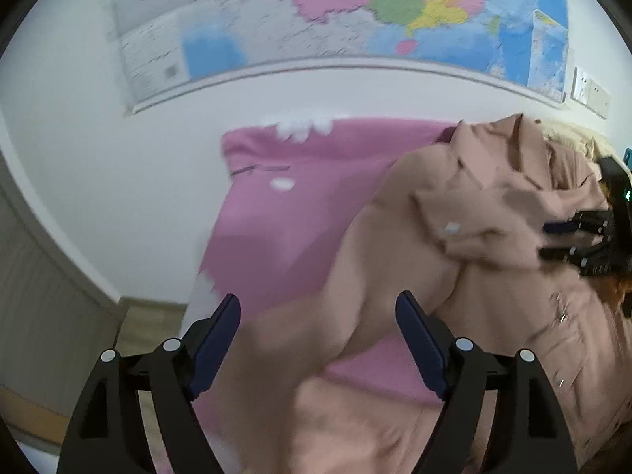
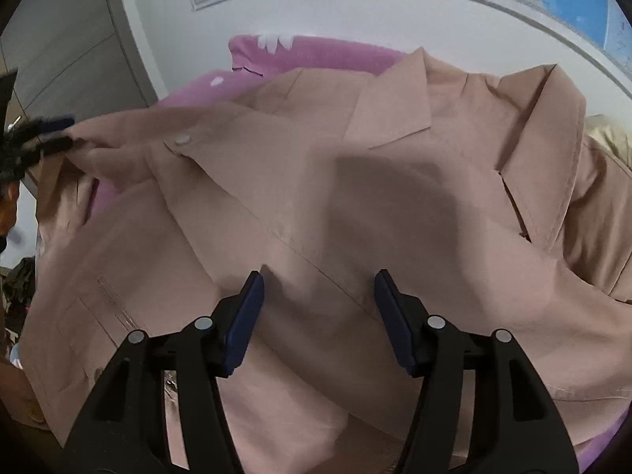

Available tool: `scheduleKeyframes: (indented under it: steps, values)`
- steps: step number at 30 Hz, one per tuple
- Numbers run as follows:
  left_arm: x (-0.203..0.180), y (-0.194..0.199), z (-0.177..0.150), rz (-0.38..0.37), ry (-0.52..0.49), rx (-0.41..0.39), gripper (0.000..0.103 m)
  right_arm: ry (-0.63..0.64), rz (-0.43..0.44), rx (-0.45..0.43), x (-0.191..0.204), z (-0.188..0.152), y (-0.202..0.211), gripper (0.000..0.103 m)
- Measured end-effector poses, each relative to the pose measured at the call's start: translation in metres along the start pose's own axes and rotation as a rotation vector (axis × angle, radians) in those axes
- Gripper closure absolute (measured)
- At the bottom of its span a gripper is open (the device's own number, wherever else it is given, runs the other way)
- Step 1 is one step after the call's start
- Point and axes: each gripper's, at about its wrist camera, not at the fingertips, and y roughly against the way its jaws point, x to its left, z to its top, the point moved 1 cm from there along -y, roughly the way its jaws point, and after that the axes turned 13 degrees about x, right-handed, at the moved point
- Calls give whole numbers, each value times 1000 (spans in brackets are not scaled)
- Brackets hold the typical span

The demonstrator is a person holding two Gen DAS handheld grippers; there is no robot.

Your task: Fold large clothes

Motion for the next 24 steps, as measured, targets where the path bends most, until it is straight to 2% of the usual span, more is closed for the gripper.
scheduleKeyframes:
  steps: [4,5,6,7,8,9,11,12,16,20,24]
  values:
    - [14,-8,-20,22,0,48,25,53,104,-47,23,-1,22,43]
    - [15,-10,-21,20,1,54,30,81,139,-54,35,-1,26,42]
    - [16,-11,-22,11,0,57,39,121,189,-57,48,1,30,38]
    - [17,-12,-23,0,1,58,44,156,223,-60,61,2,32,35]
    - [19,-12,-22,-8,3,59,56,207,254,-59,80,4,32,33]
    - [20,-12,-21,-22,5,64,76,238,271,-56,91,5,32,31]
    - [21,-13,-17,-47,15,85,92,323,322,-41,129,4,29,31]
    - [23,-11,-14,-93,29,91,99,351,336,-43,143,4,26,31]
    - [21,6,-5,-228,34,87,99,445,441,-38,195,8,12,28]
    - [14,12,6,-303,23,107,99,550,459,-37,240,1,3,26]
    - [14,0,12,-324,52,145,99,657,299,-8,269,-13,-17,28]
